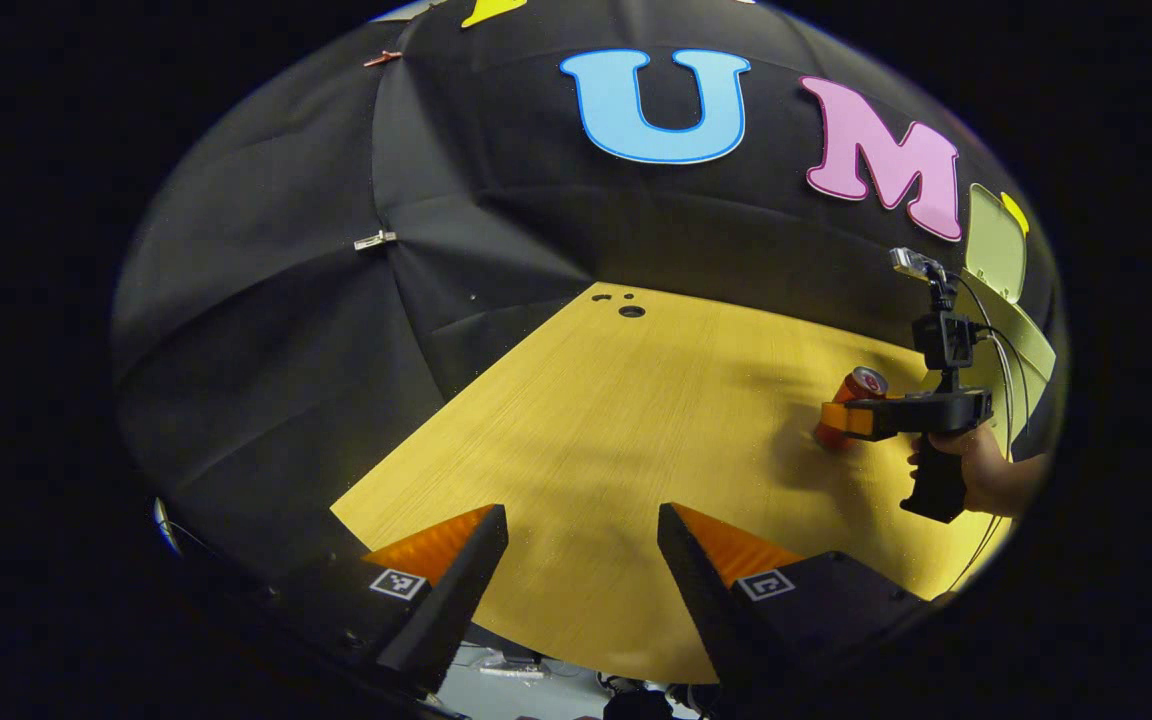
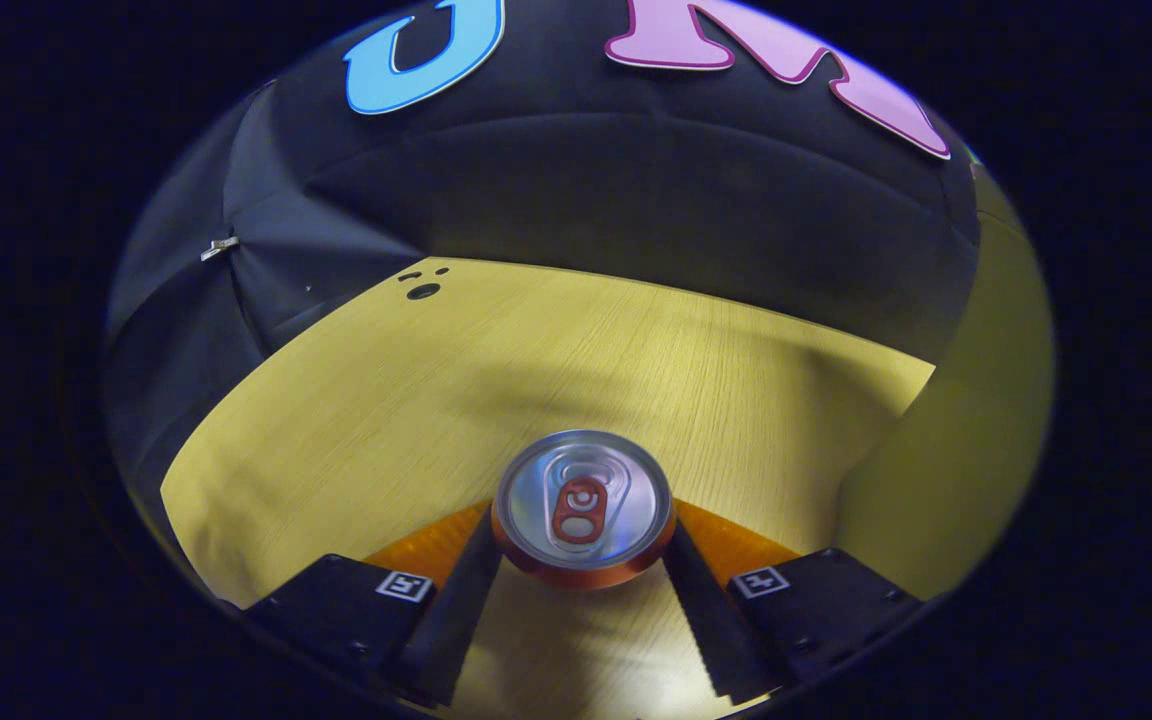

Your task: Press the lid of the desktop garbage bin to open it, pick up the crumpled paper on the desktop and throw it into the bin, then pick up the pop can on the desktop and drop it into the bin, and finally close the garbage bin lid.

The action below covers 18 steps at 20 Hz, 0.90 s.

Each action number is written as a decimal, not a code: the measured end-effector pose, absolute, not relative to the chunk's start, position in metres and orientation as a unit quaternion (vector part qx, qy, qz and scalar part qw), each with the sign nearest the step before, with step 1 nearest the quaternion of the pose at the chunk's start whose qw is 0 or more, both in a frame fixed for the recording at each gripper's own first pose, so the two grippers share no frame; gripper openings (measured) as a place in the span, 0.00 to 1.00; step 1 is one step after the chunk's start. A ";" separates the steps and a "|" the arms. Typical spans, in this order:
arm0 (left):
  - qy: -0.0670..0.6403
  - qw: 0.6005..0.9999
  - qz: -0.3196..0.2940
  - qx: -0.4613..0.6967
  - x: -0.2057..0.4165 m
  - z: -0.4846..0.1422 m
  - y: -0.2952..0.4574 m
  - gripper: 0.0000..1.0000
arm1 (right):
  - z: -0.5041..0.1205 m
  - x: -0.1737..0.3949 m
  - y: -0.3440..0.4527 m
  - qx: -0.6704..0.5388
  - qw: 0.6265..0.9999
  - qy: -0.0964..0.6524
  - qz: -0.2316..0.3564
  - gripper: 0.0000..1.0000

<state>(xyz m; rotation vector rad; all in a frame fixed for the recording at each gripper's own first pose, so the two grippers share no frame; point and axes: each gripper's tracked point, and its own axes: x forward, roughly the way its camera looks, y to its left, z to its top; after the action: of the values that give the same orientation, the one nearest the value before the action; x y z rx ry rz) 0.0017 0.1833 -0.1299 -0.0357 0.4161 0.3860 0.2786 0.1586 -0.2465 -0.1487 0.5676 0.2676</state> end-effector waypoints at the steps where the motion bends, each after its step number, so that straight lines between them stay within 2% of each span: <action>1: 0.205 0.960 0.191 -0.018 0.001 -0.131 0.183 0.97 | -0.246 0.278 0.159 -0.073 0.948 0.279 0.133 0.81; 8: 0.190 0.966 0.175 -0.008 0.001 -0.124 0.173 0.97 | -0.214 0.256 0.163 -0.089 0.948 0.263 0.156 0.83; 15: 0.163 0.976 0.143 0.002 0.001 -0.115 0.153 0.97 | -0.132 0.225 0.177 -0.129 0.949 0.199 0.206 0.83; 18: 0.152 0.981 0.123 -0.003 0.005 -0.112 0.145 0.97 | -0.081 0.218 0.175 -0.123 0.956 0.166 0.206 0.83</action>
<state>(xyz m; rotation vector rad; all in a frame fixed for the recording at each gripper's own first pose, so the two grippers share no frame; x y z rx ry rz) 0.0048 0.1454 -0.1120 -0.0051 0.3056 0.2473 0.2178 0.1747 -0.0814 -0.2495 0.3376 0.4178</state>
